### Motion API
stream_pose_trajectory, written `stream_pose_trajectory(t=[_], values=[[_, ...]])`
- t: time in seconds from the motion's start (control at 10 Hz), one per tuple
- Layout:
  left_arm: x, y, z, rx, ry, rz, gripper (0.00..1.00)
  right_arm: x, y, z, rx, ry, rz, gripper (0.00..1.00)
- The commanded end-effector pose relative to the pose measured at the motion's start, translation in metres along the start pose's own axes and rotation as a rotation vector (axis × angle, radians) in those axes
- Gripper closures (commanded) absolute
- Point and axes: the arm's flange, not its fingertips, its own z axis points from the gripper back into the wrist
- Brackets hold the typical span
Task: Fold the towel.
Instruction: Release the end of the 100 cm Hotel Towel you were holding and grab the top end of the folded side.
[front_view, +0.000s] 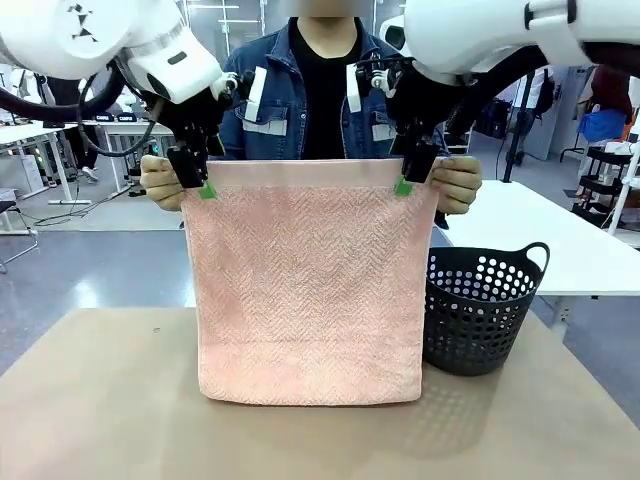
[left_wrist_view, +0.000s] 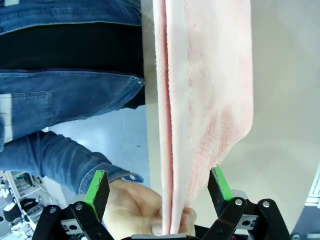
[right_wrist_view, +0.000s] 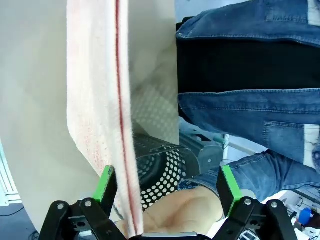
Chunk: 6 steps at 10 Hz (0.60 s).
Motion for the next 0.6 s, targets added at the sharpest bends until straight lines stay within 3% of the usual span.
stream_pose_trajectory(t=[0.0,0.1,0.2,0.3,0.4,0.5], values=[[0.0047,0.0152,-0.0056,-0.052,0.010,0.007,0.00,-0.0015,-0.0094,-0.0011,0.060,-0.002,-0.009,0.00],[0.0030,0.0163,-0.0112,-0.065,0.019,0.013,0.30,-0.0020,-0.0106,-0.0054,0.066,0.013,-0.014,0.42],[0.0009,0.0161,-0.0131,-0.086,0.025,0.020,0.60,-0.0028,-0.0112,-0.0070,0.083,0.011,-0.015,0.60],[-0.0014,0.0167,-0.0136,-0.099,0.025,0.030,0.89,-0.0029,-0.0117,-0.0077,0.089,0.009,-0.017,1.00],[-0.0014,0.0173,-0.0146,-0.107,0.025,0.032,1.00,-0.0021,-0.0128,-0.0089,0.092,0.014,-0.015,1.00],[-0.0008,0.0165,-0.0147,-0.114,0.030,0.031,1.00,-0.0011,-0.0136,-0.0095,0.094,0.015,-0.018,1.00]])
